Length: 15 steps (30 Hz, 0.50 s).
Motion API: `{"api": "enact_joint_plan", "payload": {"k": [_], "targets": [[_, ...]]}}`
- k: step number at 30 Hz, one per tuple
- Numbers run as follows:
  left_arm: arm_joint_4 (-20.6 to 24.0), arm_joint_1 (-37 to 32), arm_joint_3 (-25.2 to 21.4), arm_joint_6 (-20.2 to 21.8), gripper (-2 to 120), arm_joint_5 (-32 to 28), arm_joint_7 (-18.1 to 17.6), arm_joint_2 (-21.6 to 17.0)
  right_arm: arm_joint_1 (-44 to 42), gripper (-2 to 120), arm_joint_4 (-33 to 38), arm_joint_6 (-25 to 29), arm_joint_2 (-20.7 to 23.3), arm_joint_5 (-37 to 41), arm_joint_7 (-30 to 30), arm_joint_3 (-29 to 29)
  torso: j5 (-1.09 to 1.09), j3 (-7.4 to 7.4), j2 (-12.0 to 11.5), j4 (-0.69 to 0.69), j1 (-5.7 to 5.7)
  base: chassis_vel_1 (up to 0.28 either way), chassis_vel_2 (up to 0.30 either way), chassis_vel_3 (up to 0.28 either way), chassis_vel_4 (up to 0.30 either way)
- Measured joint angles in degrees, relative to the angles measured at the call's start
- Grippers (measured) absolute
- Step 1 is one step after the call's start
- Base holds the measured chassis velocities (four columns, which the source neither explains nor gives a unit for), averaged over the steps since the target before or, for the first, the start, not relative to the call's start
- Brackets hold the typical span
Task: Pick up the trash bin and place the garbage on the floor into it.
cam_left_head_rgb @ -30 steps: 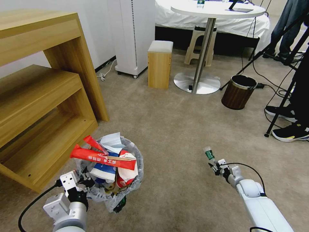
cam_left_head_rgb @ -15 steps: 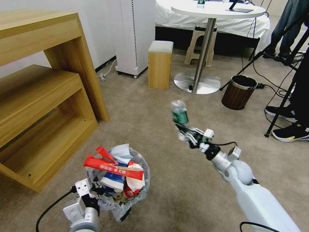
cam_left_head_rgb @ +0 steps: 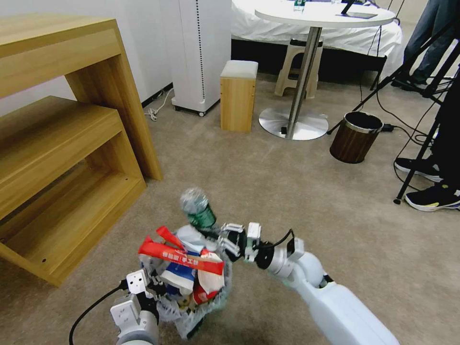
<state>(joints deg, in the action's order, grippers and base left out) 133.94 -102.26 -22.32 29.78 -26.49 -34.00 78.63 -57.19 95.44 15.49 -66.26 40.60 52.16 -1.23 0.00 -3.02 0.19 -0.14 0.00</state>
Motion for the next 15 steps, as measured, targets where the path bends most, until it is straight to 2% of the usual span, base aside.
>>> {"api": "enact_joint_plan", "payload": {"k": [3,5,7,15], "targets": [[1.5,-0.6,-0.2,3.2,0,-7.2,-3.1,-3.3,-0.1,11,0.0,0.0,-0.3,0.3,0.6,0.0,-0.01,0.0,0.0,0.0,0.0,0.0,0.0,0.0,0.0],[1.6,-0.6,-0.2,3.5,0,-8.1,-3.6,-3.5,-0.1,11,0.0,-0.1,-0.4,0.3,0.6,-0.1,-0.01,0.0,0.0,0.0,0.0,0.0,0.0,0.0,0.0],[1.9,-0.6,0.6,4.7,0,-12.8,-5.7,-4.0,-0.8,11,-0.8,-0.2,-1.3,0.4,0.7,-0.9,-0.01,0.0,0.0,0.0,0.0,0.0,0.0,0.0,0.0],[2.9,-1.1,2.8,5.5,0,-17.2,-8.2,-3.9,-3.6,11,-1.3,-0.1,-1.9,0.4,0.7,-3.7,0.0,0.0,0.0,0.0,0.0,0.0,0.0,0.0,0.0]]}}
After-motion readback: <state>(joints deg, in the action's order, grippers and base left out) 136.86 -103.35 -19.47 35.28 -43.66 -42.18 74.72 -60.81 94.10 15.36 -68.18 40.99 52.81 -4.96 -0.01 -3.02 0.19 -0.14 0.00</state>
